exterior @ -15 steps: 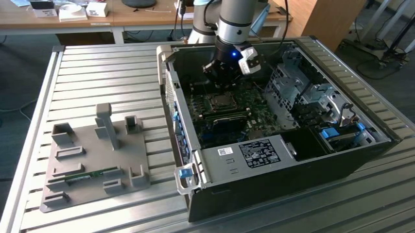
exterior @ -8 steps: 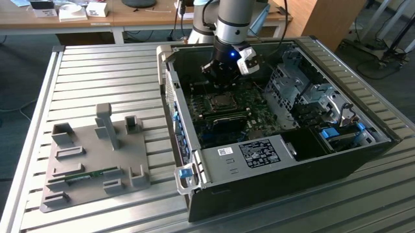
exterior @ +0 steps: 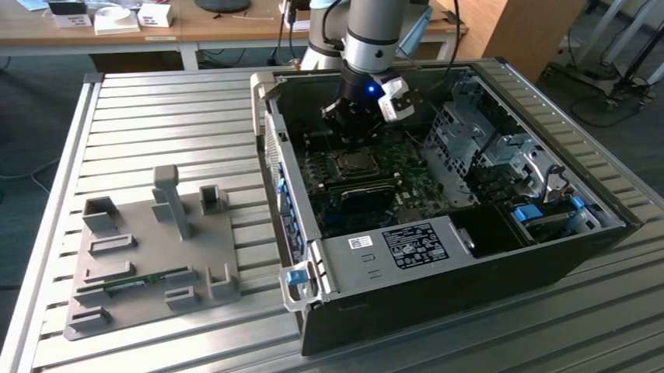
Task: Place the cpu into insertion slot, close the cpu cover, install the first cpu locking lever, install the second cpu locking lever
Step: 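Close the cpu cover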
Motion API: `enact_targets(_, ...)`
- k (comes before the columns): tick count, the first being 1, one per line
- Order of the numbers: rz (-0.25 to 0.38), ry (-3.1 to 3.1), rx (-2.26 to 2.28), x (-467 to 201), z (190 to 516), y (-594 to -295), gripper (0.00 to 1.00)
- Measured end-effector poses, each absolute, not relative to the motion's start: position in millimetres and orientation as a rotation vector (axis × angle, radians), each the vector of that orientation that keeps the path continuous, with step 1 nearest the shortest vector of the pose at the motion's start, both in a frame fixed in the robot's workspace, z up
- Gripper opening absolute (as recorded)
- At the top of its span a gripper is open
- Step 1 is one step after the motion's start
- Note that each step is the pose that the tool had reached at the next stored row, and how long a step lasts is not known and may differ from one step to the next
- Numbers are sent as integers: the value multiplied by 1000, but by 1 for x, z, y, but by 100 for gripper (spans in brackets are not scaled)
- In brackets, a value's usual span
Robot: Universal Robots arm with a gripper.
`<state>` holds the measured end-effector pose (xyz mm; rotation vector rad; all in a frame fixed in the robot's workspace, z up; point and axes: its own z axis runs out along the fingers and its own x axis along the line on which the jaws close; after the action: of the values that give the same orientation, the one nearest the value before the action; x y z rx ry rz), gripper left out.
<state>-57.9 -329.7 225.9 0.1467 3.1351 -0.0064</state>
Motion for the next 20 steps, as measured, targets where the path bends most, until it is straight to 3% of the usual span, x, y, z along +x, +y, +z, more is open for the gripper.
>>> enact_targets(20,-6,3134,112,-64,221,-336,10)
